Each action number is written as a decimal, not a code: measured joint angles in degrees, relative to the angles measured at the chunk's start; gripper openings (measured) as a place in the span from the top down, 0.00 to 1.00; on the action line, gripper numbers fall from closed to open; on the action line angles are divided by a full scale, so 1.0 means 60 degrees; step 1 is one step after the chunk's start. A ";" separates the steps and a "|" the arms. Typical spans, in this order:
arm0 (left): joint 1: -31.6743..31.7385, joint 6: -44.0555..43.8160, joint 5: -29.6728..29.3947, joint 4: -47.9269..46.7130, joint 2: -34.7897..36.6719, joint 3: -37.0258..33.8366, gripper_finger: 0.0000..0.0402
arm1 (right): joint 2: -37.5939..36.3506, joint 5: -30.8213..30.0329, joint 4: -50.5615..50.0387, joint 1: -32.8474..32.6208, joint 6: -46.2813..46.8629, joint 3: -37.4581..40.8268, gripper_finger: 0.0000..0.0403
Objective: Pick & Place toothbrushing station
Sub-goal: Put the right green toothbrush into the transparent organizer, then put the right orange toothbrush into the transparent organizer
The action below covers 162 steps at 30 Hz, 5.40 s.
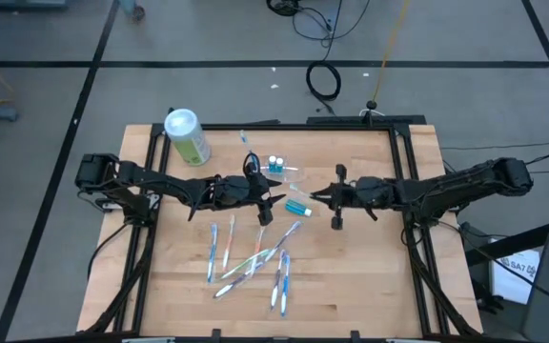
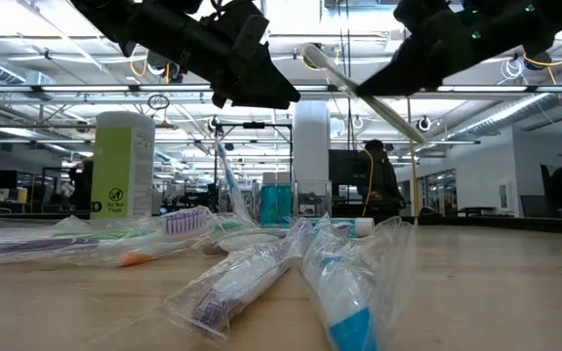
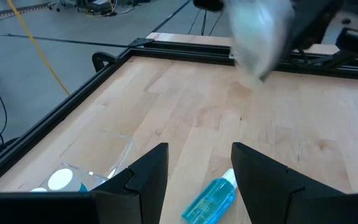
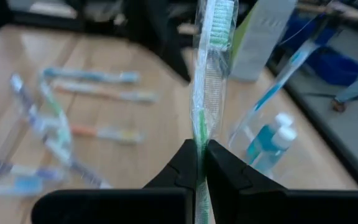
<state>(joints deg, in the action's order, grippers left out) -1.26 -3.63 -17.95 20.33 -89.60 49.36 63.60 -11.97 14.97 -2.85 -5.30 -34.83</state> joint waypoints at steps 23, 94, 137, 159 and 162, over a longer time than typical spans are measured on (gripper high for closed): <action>0.0000 -0.0049 -0.0001 0.0103 0.0000 0.0000 0.54 | 0.3056 0.1614 0.6171 0.2743 0.0316 0.0004 0.98; 0.0000 -0.0005 -0.0005 0.0154 0.0000 0.0000 0.54 | 0.7714 0.2969 0.9754 0.4673 0.1774 -0.0936 0.97; -0.0004 -0.0045 -0.0001 0.0151 0.0000 0.0000 0.54 | 0.7714 0.2803 1.0475 0.4651 0.1949 -0.0393 0.79; -0.0013 -0.0082 -0.0008 0.0060 0.0004 0.0000 0.54 | 0.4496 0.3796 0.7021 0.4135 0.0896 -0.0390 0.68; -0.0063 -0.0157 -0.0008 0.0060 0.0004 0.0000 0.54 | 0.3816 0.3792 0.5501 0.3804 0.0549 -0.0390 0.68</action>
<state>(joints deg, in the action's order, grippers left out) -1.64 -4.57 -18.00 20.69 -89.58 49.36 86.50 10.79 47.98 19.98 -2.01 -37.17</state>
